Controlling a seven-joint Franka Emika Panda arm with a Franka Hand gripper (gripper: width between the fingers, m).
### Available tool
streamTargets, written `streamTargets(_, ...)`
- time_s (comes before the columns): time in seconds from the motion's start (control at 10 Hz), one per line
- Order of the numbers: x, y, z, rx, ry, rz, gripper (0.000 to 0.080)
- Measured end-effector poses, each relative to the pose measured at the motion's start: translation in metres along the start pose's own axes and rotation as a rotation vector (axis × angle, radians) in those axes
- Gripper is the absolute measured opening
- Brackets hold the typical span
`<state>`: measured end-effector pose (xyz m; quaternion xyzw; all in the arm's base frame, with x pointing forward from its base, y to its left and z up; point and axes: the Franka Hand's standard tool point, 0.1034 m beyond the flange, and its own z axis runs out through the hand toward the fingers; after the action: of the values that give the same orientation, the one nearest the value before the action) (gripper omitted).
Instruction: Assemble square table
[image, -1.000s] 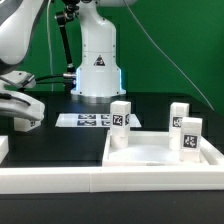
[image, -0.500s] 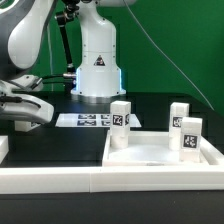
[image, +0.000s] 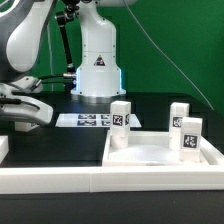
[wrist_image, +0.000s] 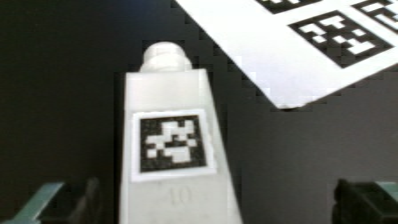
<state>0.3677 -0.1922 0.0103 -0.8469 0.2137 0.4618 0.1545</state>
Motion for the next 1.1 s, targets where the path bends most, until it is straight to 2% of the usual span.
streamTargets(0.3,-0.001,0.005,0.011,0.004,-0.008,0.011,0.0649)
streamTargets(0.5,-0.001,0.005,0.01,0.003,-0.007,0.01,0.038)
streamTargets(0.6,-0.001,0.005,0.01,0.003,-0.007,0.01,0.038)
streamTargets(0.7,-0.001,0.005,0.01,0.003,-0.007,0.01,0.0288)
streamTargets(0.9,0.0,0.004,0.007,0.002,-0.003,0.008,0.0288)
streamTargets(1.1,0.003,-0.002,-0.007,-0.007,0.018,0.001,0.0288)
